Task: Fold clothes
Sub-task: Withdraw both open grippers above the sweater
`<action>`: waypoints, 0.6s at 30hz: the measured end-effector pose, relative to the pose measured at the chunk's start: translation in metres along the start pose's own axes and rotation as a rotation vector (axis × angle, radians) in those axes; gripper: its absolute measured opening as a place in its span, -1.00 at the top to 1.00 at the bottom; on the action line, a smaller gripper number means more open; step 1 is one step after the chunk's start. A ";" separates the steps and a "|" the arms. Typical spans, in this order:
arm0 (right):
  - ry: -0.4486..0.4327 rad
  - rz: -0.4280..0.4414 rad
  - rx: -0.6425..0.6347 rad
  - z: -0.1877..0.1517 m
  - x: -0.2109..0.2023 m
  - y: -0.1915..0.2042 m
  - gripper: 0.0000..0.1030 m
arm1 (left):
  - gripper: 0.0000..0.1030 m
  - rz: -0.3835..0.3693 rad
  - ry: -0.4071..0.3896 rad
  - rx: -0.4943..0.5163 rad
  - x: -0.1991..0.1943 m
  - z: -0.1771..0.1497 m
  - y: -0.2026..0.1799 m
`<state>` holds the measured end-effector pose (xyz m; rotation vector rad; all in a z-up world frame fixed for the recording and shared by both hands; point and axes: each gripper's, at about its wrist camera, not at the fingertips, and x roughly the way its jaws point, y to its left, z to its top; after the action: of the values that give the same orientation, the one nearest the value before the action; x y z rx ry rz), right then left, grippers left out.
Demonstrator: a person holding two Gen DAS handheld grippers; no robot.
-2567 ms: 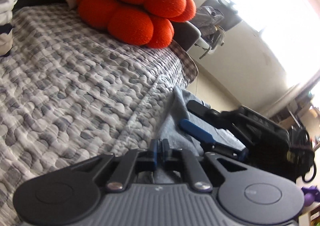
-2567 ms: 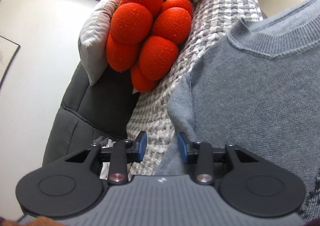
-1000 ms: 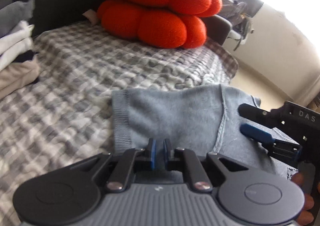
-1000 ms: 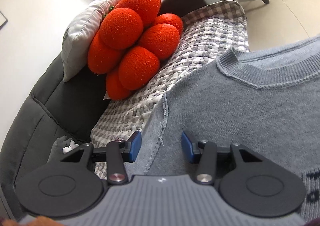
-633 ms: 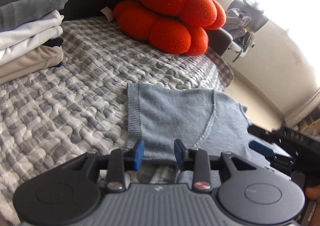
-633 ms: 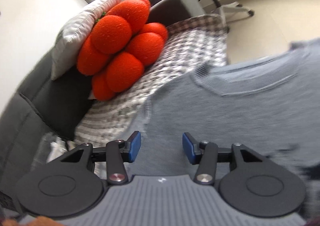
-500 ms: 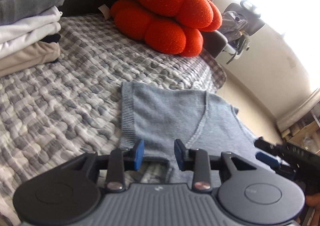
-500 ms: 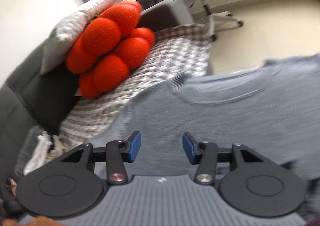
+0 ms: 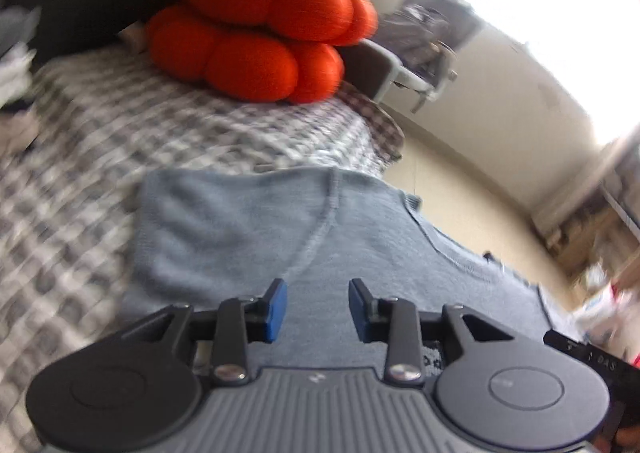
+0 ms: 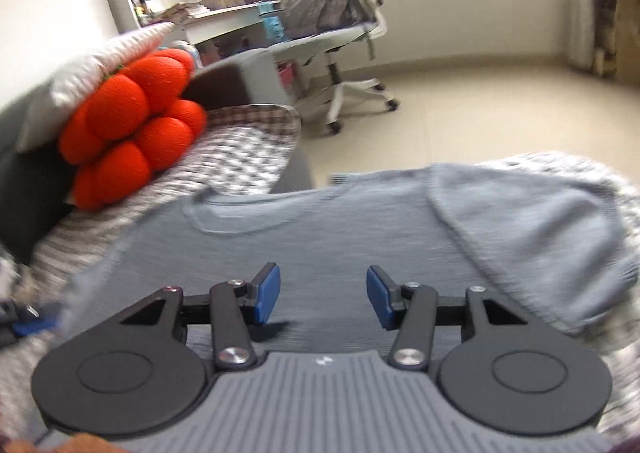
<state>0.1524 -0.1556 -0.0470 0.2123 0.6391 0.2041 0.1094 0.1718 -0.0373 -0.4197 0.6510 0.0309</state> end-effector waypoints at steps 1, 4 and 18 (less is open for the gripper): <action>0.015 -0.005 0.001 -0.002 0.006 -0.004 -0.02 | 0.35 -0.005 0.008 0.034 0.008 0.000 -0.008; 0.019 0.008 -0.029 0.000 0.018 -0.010 0.02 | 0.35 0.003 0.014 0.130 0.037 0.003 -0.026; 0.062 0.045 -0.218 0.047 0.096 0.004 0.18 | 0.63 -0.044 0.024 0.310 0.138 0.060 -0.064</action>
<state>0.2554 -0.1334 -0.0637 0.0105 0.6684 0.3222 0.2642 0.1219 -0.0526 -0.1354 0.6573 -0.1157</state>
